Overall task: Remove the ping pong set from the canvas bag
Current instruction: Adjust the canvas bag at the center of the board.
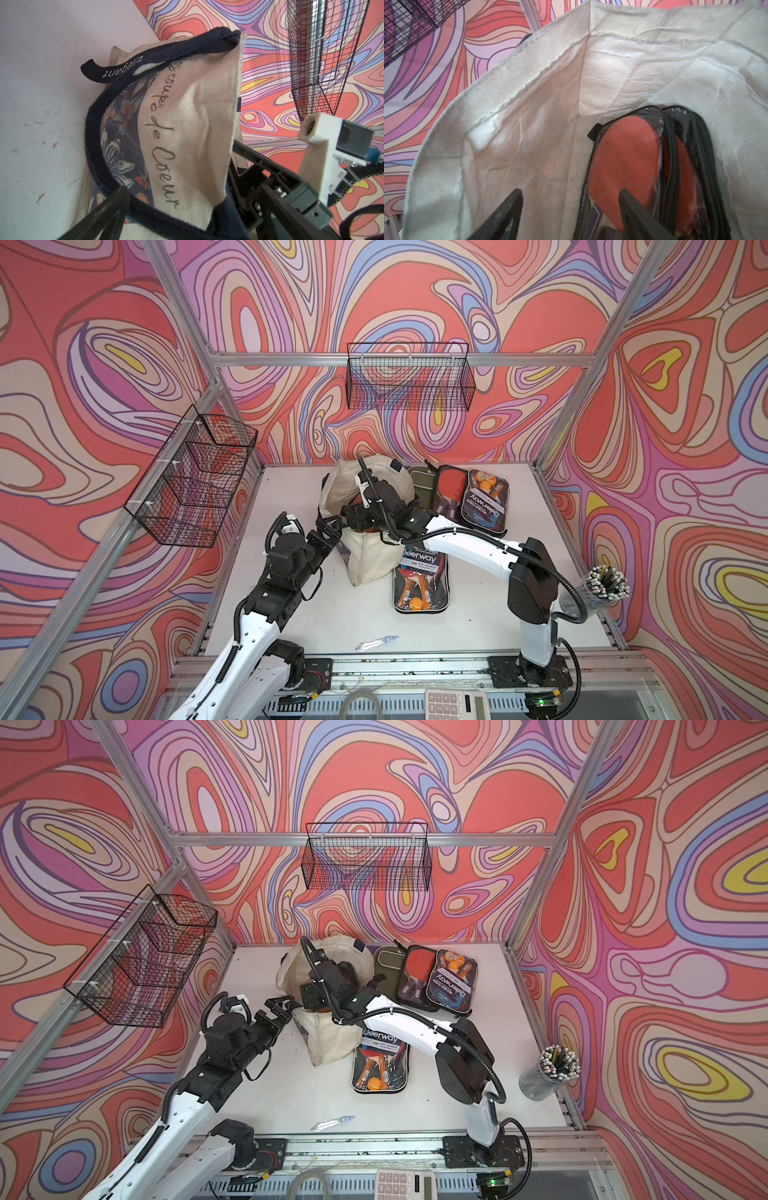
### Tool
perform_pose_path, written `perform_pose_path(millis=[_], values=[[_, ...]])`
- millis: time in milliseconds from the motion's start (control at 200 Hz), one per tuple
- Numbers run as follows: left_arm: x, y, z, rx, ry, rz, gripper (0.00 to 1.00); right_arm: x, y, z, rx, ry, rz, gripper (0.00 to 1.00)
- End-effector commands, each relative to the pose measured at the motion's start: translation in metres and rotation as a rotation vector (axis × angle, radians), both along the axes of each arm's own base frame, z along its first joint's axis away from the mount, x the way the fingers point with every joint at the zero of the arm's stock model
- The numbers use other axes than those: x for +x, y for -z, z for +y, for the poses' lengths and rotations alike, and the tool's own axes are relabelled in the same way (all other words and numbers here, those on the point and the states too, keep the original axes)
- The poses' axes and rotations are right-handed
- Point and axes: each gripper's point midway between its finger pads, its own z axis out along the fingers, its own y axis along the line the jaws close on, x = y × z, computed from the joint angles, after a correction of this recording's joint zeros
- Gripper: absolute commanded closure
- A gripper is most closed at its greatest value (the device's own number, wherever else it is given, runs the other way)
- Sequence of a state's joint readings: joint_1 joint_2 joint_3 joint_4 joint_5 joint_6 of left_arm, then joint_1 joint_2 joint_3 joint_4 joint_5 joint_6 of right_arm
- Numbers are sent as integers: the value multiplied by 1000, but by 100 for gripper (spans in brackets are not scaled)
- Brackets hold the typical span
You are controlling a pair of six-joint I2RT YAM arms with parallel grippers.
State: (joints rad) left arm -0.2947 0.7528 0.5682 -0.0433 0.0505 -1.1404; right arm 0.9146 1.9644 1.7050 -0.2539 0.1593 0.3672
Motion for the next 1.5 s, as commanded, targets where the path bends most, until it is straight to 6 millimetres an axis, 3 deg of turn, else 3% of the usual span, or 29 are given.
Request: perform_pose_path(millis=[0, 210, 391, 406, 436, 701, 731, 761, 841, 1021, 1127, 1282, 1492], values=[[6, 1, 3, -20, -33, -20, 0, -7, 21, 10, -9, -16, 30, 24], [9, 6, 4, -28, -52, -18, 5, -12, 25, 10, -15, -14, 34, 25], [9, 6, 5, -25, -58, -20, 29, -13, 26, 5, -15, -2, 33, 24], [7, 21, 6, -15, -57, 9, 31, -13, 25, 5, -13, -1, 32, 24], [7, 25, 6, -12, -58, 16, 34, -13, 25, 5, -12, -2, 33, 25], [12, 38, 4, -5, -54, 40, 34, -17, 23, 9, -5, -12, 30, 25], [12, 40, 3, -6, -52, 41, 40, -18, 23, 10, -4, -14, 29, 25], [13, 41, 3, -3, -49, 44, 51, -19, 24, 11, -4, -18, 31, 25], [13, 47, 3, 2, -49, 60, 100, -21, 26, 13, -4, -22, 34, 25], [10, 62, 4, 17, -53, 90, 100, -18, 20, 10, -31, -6, 8, 25], [9, 68, 5, 25, -51, 97, 100, -9, 6, 5, -61, 14, -35, 24], [7, 68, 5, 27, -47, 87, 100, 19, -10, -9, -80, 54, -62, 24], [3, 69, 5, 31, -36, 80, 100, 58, -9, -32, -98, 86, -39, 24]])
